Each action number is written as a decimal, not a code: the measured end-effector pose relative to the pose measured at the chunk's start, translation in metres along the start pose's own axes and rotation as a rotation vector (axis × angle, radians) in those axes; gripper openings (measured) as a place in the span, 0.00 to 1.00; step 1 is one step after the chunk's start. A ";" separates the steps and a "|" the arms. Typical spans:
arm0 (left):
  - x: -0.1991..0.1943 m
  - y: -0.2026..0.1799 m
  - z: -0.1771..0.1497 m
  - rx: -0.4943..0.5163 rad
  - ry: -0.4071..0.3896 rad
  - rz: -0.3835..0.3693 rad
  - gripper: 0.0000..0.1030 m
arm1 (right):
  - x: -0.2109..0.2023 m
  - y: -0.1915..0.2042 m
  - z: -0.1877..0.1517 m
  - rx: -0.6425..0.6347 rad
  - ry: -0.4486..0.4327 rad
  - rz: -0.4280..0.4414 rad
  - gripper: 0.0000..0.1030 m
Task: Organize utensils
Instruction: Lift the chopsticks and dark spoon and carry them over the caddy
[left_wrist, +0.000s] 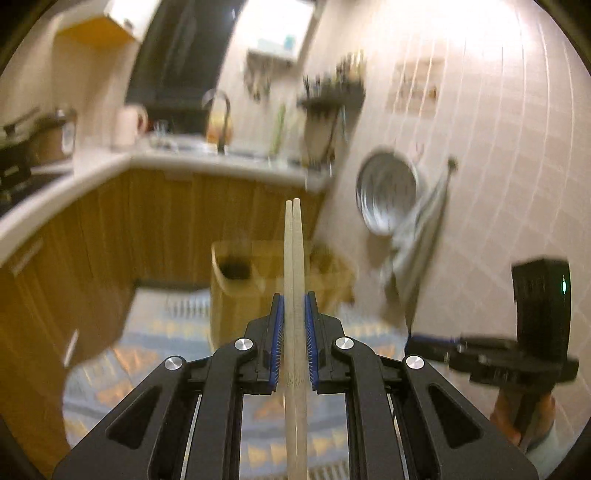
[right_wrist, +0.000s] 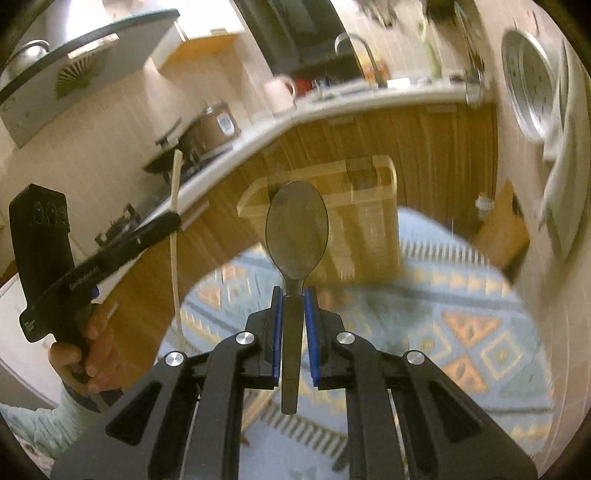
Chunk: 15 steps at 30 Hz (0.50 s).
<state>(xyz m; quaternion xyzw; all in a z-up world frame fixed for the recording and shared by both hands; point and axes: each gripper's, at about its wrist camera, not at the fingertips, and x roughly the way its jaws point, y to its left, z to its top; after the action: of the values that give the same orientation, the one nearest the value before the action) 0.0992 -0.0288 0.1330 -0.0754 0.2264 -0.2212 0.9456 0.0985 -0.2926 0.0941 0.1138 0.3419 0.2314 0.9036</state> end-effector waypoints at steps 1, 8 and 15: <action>0.000 -0.002 0.007 0.001 -0.035 0.008 0.09 | -0.002 0.002 0.009 -0.009 -0.031 -0.005 0.10; 0.021 0.000 0.049 -0.012 -0.260 -0.004 0.09 | -0.011 -0.003 0.059 0.008 -0.200 -0.074 0.10; 0.052 0.011 0.070 -0.038 -0.361 0.023 0.09 | 0.004 -0.017 0.100 0.016 -0.289 -0.125 0.10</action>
<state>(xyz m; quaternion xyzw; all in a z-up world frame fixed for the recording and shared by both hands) 0.1777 -0.0397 0.1716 -0.1291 0.0581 -0.1887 0.9718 0.1741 -0.3103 0.1592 0.1317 0.2166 0.1532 0.9551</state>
